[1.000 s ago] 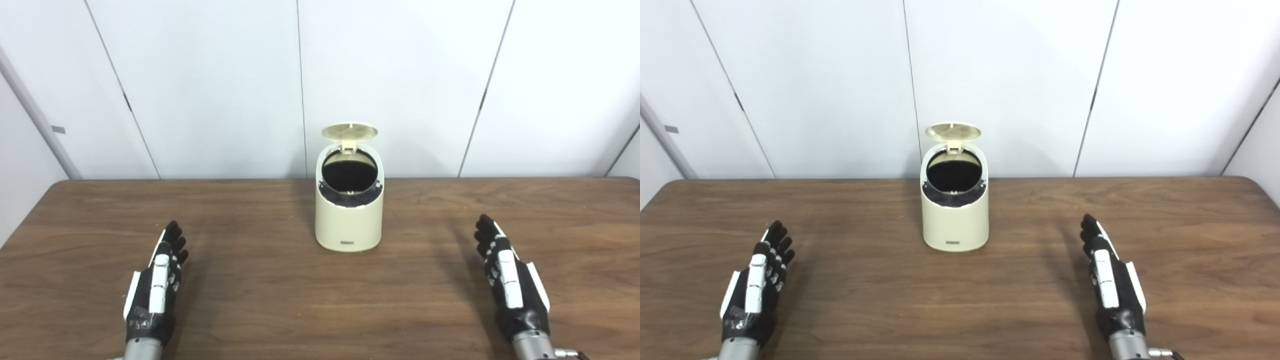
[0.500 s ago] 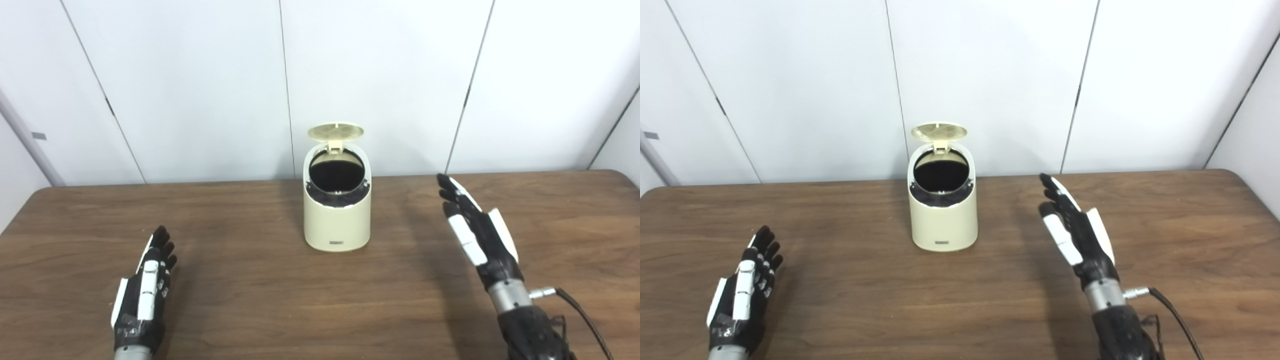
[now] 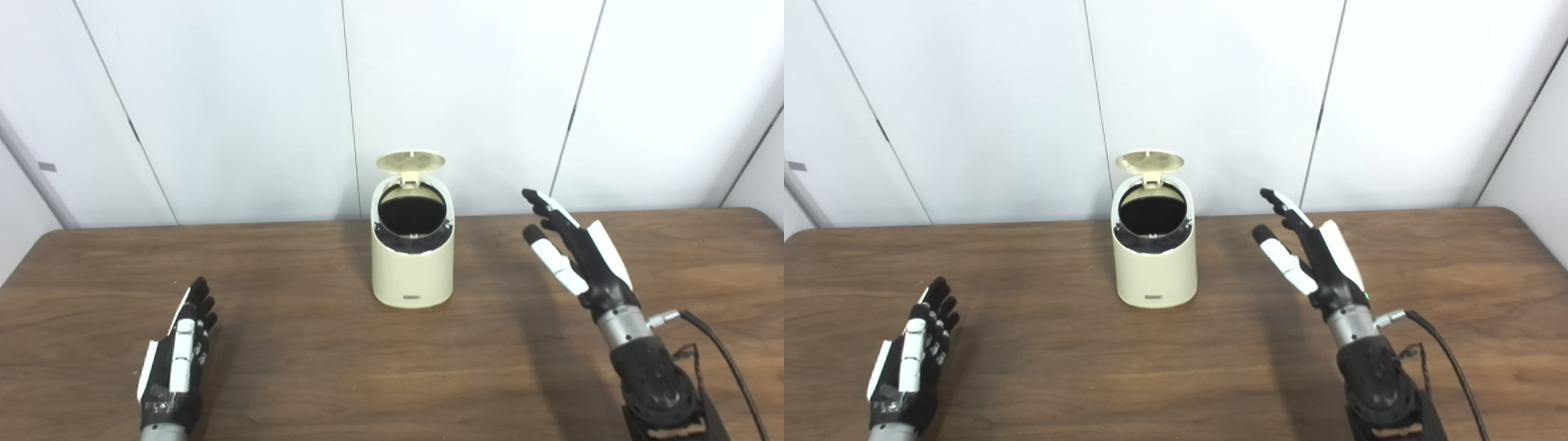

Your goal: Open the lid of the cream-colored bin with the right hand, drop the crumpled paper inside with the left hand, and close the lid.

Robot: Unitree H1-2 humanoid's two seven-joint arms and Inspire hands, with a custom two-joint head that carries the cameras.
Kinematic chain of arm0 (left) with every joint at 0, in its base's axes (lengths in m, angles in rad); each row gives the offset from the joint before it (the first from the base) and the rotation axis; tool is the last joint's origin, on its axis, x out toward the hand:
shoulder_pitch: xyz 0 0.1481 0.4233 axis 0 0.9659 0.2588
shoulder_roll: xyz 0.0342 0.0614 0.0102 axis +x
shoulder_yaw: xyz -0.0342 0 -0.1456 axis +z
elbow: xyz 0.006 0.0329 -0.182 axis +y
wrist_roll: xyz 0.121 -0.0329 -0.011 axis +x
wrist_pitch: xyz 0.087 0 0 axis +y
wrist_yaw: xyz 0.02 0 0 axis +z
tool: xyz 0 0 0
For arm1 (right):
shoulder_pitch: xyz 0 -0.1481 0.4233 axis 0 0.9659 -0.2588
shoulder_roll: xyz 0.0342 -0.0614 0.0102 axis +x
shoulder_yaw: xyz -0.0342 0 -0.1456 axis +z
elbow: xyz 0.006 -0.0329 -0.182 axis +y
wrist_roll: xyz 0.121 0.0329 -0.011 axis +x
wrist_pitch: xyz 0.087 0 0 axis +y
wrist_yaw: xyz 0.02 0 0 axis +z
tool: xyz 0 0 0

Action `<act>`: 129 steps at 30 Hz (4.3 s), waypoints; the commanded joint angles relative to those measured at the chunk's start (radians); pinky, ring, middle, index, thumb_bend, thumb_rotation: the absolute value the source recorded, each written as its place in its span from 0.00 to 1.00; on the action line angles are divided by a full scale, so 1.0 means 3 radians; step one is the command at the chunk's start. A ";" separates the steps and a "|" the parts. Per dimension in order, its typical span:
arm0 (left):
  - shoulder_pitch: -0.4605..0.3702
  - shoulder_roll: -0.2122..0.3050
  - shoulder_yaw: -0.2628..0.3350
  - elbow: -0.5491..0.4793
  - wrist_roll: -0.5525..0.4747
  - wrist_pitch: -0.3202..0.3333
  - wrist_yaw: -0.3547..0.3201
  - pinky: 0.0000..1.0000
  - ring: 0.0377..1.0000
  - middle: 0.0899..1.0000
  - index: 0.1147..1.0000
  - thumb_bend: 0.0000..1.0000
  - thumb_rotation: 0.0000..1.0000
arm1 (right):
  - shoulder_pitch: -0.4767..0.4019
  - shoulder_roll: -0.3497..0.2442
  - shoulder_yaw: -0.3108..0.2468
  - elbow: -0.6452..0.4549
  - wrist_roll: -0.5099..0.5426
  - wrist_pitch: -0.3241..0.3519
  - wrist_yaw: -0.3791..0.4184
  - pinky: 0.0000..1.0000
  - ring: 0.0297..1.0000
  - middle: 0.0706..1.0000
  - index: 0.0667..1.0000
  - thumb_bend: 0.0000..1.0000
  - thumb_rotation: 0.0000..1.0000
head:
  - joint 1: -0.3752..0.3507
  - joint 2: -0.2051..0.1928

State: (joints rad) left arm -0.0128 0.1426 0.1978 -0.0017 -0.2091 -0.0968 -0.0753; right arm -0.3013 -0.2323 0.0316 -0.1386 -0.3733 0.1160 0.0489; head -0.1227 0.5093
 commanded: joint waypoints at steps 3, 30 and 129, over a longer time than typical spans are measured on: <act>0.0030 0.0014 0.0001 0.0043 0.0005 -0.0103 -0.0011 1.00 1.00 1.00 1.00 0.45 0.89 | -0.0292 -0.0051 0.0013 -0.0128 -0.0037 0.0007 0.0030 0.83 0.88 0.90 0.89 0.52 1.00 | 0.0002 -0.0014; 0.0046 -0.0058 -0.0034 0.0007 0.0059 -0.0064 0.0060 1.00 1.00 1.00 1.00 0.47 0.85 | -0.1066 -0.0190 0.0352 0.0040 -0.0357 0.0321 0.0373 0.85 0.91 0.93 0.91 0.53 1.00 | 0.0059 -0.0008; 0.0014 -0.0136 -0.0053 0.0033 0.0023 -0.0001 0.0099 1.00 0.99 1.00 1.00 0.50 0.78 | -0.0866 -0.0547 0.1069 -0.0202 -0.1222 0.0039 0.1294 0.94 1.00 0.95 0.87 0.55 0.89 | 0.0143 0.0124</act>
State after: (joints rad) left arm -0.0190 0.1158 0.1927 -0.0014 -0.1956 -0.0897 -0.0414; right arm -0.5437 -0.3898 0.3482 -0.1724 -0.7330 0.1490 0.4257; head -0.0798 0.5461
